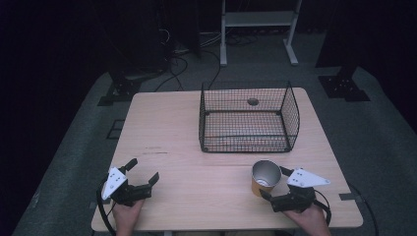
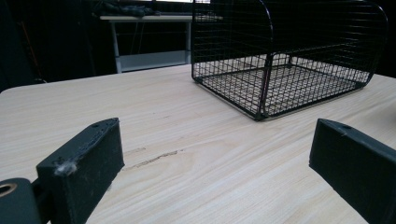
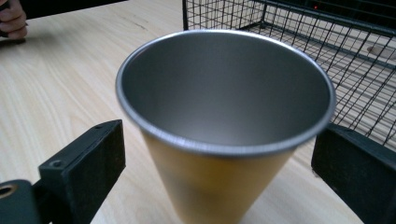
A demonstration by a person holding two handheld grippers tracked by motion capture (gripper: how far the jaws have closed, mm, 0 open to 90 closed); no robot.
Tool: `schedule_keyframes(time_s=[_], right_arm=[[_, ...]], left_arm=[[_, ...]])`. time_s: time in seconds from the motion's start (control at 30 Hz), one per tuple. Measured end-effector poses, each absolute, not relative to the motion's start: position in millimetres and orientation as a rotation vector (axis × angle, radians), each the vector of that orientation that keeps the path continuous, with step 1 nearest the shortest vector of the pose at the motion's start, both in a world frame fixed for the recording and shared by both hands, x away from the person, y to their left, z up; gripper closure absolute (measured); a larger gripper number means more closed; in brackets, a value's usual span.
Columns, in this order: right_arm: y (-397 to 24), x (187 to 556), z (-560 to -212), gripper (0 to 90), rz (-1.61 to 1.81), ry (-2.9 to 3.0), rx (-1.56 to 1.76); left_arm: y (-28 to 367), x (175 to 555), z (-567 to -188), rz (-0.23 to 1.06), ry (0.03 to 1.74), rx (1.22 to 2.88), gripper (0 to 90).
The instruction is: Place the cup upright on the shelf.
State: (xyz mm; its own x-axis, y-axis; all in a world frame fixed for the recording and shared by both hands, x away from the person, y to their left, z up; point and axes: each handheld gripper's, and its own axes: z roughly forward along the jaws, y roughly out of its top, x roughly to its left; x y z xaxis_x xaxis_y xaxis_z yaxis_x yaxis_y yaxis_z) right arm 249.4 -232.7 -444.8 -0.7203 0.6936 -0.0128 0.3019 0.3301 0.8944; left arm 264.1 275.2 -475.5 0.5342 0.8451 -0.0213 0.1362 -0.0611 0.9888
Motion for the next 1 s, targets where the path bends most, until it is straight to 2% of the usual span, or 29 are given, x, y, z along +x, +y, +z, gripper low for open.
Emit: schedule_keyframes(time_s=[0.37, 0.47, 0.67, 1.0], right_arm=[[-218, 263, -445, 2.8, 1.394, 2.200, 0.861], [-218, 265, -443, 9.9, 1.419, 2.197, 0.867], [-222, 269, -439, 10.3, 1.425, 2.226, 0.875], [-228, 282, -410, 10.9, 1.463, 2.248, 0.850]], left_arm=[[275, 264, -476, 0.718, 0.869, 1.544, 2.3], [276, 264, -476, 0.719, 0.871, 1.542, 2.3], [276, 264, -476, 0.717, 0.873, 1.537, 2.3], [277, 264, -475, 0.715, 0.871, 1.538, 2.3]])
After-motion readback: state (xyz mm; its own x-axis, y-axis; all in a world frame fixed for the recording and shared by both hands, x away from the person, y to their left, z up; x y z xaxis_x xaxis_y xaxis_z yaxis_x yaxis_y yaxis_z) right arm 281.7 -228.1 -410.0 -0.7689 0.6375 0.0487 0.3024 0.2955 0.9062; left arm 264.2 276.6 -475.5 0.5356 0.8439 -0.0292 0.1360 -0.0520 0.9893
